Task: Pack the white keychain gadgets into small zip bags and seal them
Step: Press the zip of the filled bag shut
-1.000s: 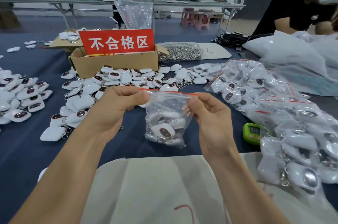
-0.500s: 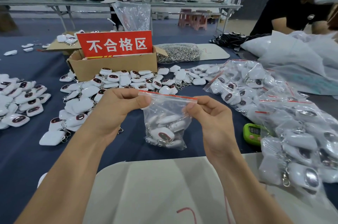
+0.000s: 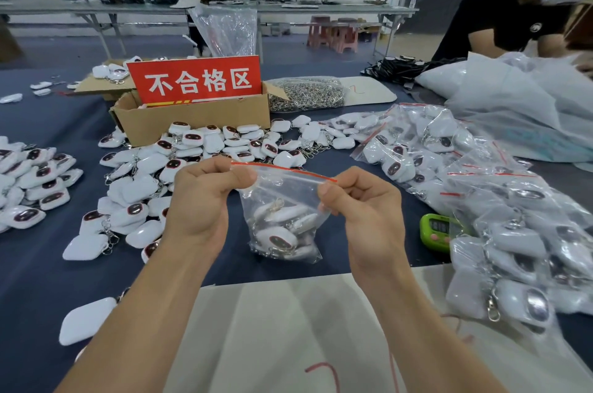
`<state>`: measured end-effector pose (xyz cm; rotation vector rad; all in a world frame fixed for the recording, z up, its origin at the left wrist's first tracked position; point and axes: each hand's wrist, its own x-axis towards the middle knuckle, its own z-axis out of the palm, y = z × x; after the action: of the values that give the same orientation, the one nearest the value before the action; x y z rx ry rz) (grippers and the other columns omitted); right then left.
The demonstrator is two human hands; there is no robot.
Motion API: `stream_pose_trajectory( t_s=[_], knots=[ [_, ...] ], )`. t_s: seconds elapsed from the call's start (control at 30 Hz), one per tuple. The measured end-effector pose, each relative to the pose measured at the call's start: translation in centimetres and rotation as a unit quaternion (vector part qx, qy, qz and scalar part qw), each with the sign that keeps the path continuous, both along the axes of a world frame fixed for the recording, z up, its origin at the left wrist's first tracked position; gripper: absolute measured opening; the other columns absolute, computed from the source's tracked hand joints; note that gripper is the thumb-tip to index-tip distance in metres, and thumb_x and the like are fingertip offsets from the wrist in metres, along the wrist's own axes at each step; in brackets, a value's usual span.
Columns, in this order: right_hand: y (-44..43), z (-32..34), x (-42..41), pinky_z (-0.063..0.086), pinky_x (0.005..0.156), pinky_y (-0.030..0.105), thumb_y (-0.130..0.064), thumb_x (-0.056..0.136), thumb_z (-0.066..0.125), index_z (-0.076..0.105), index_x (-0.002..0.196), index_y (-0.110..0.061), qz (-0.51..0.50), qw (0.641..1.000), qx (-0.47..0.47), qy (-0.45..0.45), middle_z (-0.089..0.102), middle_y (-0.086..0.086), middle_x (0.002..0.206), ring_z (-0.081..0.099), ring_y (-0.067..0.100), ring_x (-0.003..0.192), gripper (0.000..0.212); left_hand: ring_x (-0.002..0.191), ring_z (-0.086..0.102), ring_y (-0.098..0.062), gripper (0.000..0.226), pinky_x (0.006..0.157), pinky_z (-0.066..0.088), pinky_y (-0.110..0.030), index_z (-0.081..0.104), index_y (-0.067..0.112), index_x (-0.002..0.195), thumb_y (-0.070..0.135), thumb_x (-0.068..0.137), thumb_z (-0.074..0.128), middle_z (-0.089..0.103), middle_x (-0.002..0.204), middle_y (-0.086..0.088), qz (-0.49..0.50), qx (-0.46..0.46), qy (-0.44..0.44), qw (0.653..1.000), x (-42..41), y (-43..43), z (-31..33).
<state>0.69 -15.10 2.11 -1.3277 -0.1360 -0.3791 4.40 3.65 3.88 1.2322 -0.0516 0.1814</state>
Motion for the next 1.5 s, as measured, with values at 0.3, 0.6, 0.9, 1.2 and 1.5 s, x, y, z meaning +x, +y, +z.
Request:
stream_pose_trajectory(
  t_s=[0.3,0.6,0.9,1.2,1.5],
  knots=[
    [0.7,0.0,-0.3,0.053,0.066,0.019,-0.003,0.088,0.072,0.076,0.079,-0.017,-0.007,1.0,-0.023,0.016,0.073,0.002,0.074,0.064,0.009,0.069,0.018,0.079,0.07,-0.015,0.009,0.074,0.055,-0.022,0.081,0.019,0.075,0.02,0.068,0.076,0.077,0.08,-0.001,-0.096,0.111,-0.051,0.988,-0.3,0.3,0.0],
    [0.9,0.2,-0.4,0.051,0.063,0.02,0.003,0.089,0.072,0.077,0.076,-0.017,-0.003,1.0,-0.013,-0.005,0.07,0.003,0.07,0.061,0.011,0.067,0.024,0.068,0.071,-0.015,0.005,0.064,0.055,-0.022,0.08,0.012,0.072,0.012,0.067,0.079,0.076,0.073,-0.005,-0.076,0.088,-0.044,0.992,-0.7,-0.9,0.3],
    [0.7,0.1,-0.5,0.046,0.062,0.026,0.005,0.087,0.072,0.067,0.069,-0.005,-0.013,1.0,-0.016,-0.006,0.063,0.01,0.065,0.054,0.02,0.064,0.021,0.067,0.071,-0.02,0.003,0.062,0.057,-0.029,0.079,0.014,0.07,0.013,0.067,0.08,0.075,0.072,-0.008,-0.068,0.119,-0.028,0.99,-1.1,-1.5,0.3],
    [1.3,0.7,-0.7,0.053,0.063,0.024,0.003,0.091,0.072,0.069,0.077,-0.012,0.006,1.0,-0.031,-0.001,0.068,0.002,0.069,0.062,0.012,0.065,0.021,0.069,0.071,-0.02,0.005,0.065,0.058,-0.029,0.08,0.012,0.073,0.008,0.071,0.079,0.076,0.074,-0.009,-0.101,0.112,-0.07,0.986,-1.5,-2.3,0.4],
    [1.1,0.8,-0.8,0.052,0.064,0.025,0.003,0.088,0.075,0.071,0.074,-0.012,-0.015,0.998,-0.052,-0.014,0.068,0.005,0.065,0.061,0.011,0.064,0.021,0.065,0.07,-0.018,0.004,0.061,0.054,-0.026,0.08,0.015,0.072,0.013,0.068,0.08,0.074,0.069,-0.007,-0.078,0.135,-0.054,0.986,-1.7,-2.8,0.3]
  ],
)
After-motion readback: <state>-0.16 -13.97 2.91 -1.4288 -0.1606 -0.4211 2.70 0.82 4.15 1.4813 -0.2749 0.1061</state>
